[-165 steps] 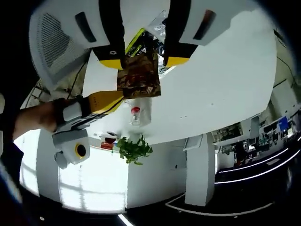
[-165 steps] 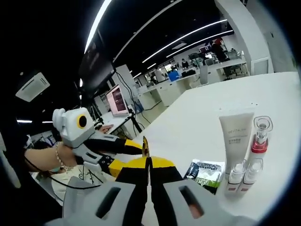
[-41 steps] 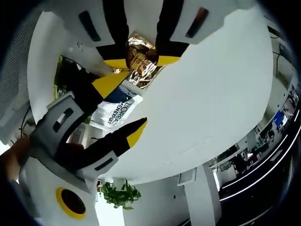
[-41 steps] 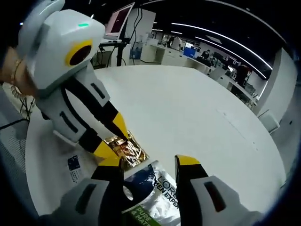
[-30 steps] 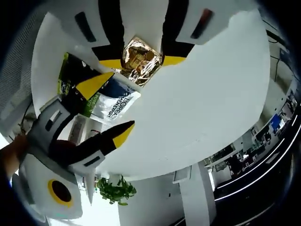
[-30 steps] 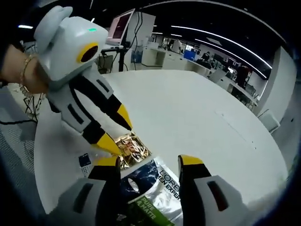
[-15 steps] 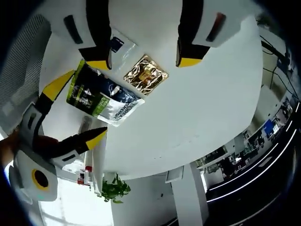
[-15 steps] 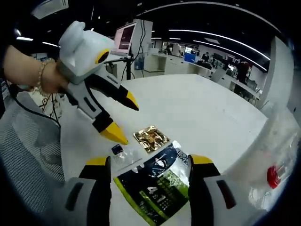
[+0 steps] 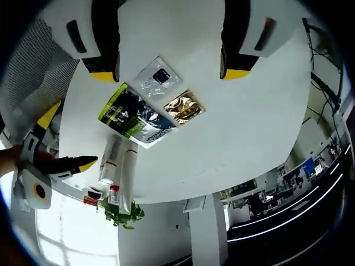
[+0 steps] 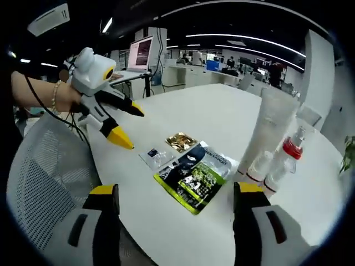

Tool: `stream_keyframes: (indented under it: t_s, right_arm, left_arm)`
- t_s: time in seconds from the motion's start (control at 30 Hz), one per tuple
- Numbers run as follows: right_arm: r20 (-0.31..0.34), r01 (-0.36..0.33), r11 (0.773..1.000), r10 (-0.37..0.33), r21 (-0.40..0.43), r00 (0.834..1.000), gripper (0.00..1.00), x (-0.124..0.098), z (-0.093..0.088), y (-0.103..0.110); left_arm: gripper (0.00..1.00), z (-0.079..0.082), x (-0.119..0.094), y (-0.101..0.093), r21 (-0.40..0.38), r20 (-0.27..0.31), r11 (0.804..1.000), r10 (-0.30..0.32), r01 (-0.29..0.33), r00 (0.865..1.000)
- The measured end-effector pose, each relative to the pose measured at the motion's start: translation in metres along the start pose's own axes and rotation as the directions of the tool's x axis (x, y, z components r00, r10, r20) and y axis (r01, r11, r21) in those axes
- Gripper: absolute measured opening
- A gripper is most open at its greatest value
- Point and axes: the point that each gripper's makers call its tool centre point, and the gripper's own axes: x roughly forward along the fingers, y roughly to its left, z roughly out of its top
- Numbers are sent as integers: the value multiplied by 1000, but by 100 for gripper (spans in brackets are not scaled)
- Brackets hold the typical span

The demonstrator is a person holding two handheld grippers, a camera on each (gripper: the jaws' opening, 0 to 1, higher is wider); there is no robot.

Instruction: Arrange the skincare products in the storage area until every visible bottle or jar stands upright without overlapping.

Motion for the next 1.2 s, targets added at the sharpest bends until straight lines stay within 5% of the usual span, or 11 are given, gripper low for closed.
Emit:
stream_keyframes:
  t_s: [0.13,0.23,0.33,0.73,1.2]
  right_arm:
    - [-6,98,987,-98,127,995,93,-18,-12,-21]
    - [48,198,957,-213,213,976,100,-30,-1,-46]
    - [30,246,938,-261,245,965,100,-38,-9,-58]
    - [35,284,902,-311,324,950,100,-41,-18,-75]
    - [22,278,908,-300,314,954,100,-40,-20,-70]
  left_arm:
    - [79,-6,-13,-3,-42,13,999,2,-2,1000]
    - [82,-10,-21,-5,-65,12,998,4,-4,1000]
    - [84,-11,-23,-3,-88,16,996,9,-7,1000]
    - [91,-7,-33,2,-139,59,988,68,-59,996]
    - [91,-11,-31,4,-123,43,990,71,-65,997]
